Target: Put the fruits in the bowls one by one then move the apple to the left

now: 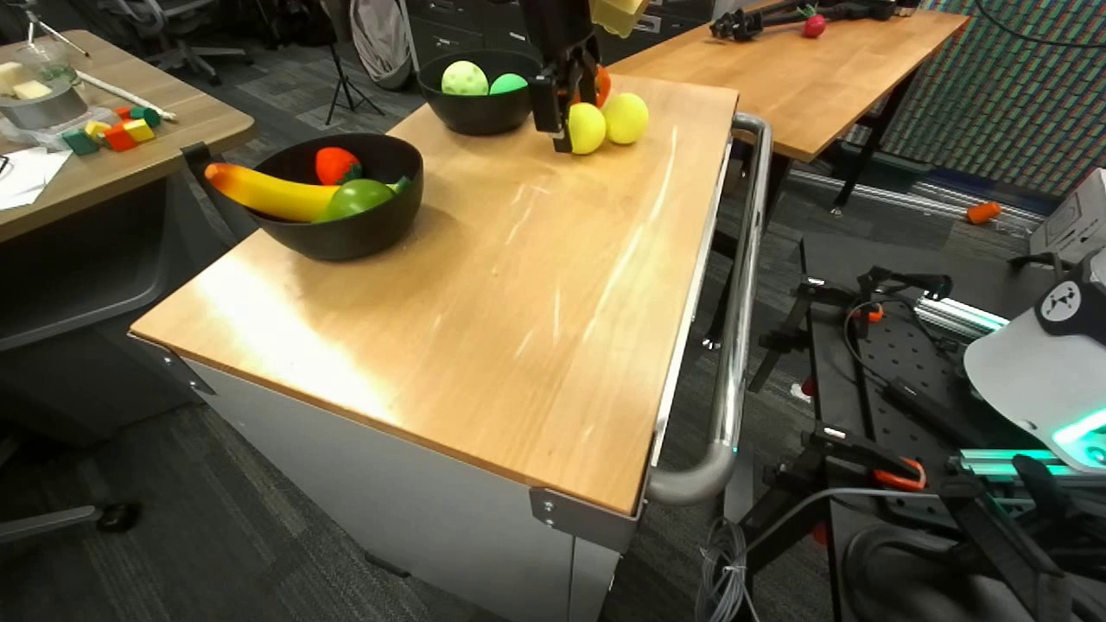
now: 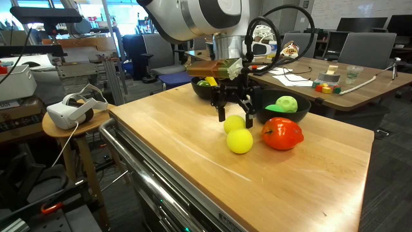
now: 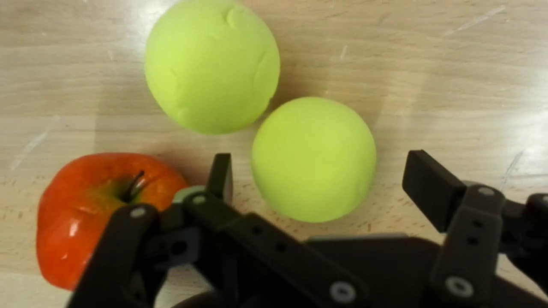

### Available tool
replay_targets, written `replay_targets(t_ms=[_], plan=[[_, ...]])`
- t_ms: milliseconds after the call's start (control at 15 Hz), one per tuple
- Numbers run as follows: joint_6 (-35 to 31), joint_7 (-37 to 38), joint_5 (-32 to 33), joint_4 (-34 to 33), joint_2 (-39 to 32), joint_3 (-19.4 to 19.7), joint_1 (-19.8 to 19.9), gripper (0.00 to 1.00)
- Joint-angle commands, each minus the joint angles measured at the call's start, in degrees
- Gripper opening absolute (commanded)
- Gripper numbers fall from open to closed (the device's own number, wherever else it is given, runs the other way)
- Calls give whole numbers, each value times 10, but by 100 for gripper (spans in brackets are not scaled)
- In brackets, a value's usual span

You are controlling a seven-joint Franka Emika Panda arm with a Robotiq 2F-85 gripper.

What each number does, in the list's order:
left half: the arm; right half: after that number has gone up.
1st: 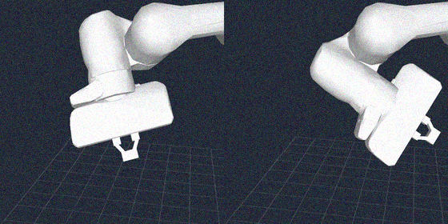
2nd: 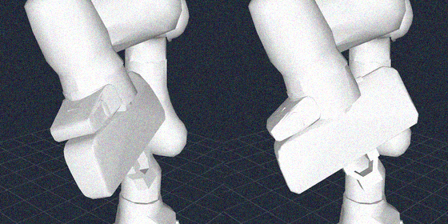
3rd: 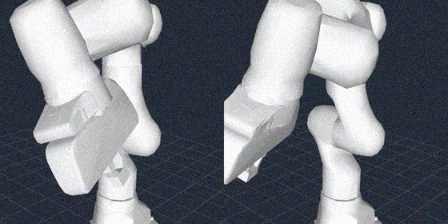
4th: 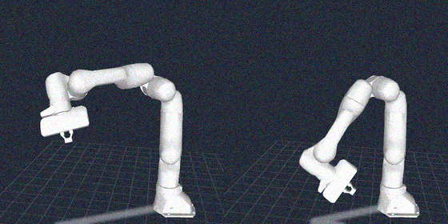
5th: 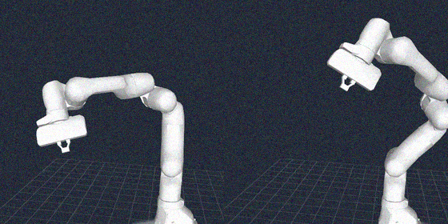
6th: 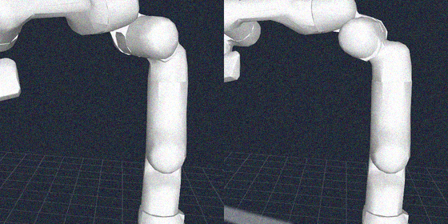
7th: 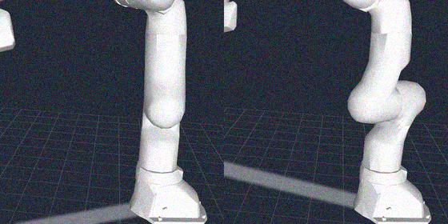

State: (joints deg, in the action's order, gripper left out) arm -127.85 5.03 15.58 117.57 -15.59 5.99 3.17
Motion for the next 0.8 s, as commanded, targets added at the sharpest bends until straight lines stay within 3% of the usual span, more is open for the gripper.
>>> replay_targets(t_ms=[0, 333, 600, 733], plan=[[-22, 4, -14, -2, -6, 6, 8, 75], [-27, 4, -11, -8, -6, 10, 12, 35], [-29, -34, -29, -28, 47, -8, 6, 28], [-29, -29, 24, -45, 73, -7, -11, 27]])
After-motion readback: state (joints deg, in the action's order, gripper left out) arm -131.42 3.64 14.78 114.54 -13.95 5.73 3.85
